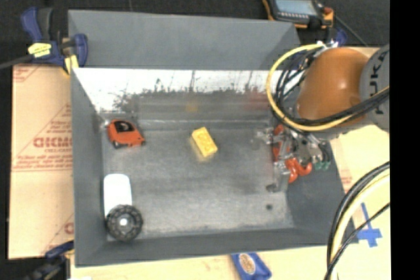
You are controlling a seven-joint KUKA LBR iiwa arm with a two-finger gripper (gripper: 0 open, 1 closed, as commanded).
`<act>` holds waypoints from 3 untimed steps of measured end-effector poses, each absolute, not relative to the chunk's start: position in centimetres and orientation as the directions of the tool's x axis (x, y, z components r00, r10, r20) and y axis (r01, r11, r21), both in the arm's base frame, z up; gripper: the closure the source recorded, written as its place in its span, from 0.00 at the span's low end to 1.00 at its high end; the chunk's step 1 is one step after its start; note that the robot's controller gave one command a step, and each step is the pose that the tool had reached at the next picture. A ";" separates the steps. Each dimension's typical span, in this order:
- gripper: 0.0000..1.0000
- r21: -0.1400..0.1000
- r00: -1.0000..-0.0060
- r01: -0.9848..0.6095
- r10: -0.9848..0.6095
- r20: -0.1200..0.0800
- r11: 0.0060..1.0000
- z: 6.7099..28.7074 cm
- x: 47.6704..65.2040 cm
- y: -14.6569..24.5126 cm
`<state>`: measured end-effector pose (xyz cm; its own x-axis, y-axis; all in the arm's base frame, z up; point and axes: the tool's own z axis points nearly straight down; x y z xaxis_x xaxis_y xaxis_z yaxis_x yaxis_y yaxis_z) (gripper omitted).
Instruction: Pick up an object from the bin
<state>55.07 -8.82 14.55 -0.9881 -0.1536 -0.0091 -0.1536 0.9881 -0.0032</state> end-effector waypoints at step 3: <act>0.00 -0.001 -0.995 0.096 0.096 -0.006 0.995 9.0 62.6 -1.6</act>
Offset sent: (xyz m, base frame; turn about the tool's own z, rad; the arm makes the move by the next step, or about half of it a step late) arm 0.0840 -0.0497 -0.0050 0.2186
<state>62.59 -1.63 8.99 -0.9953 0.0962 -0.0059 0.0962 0.9954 -0.0010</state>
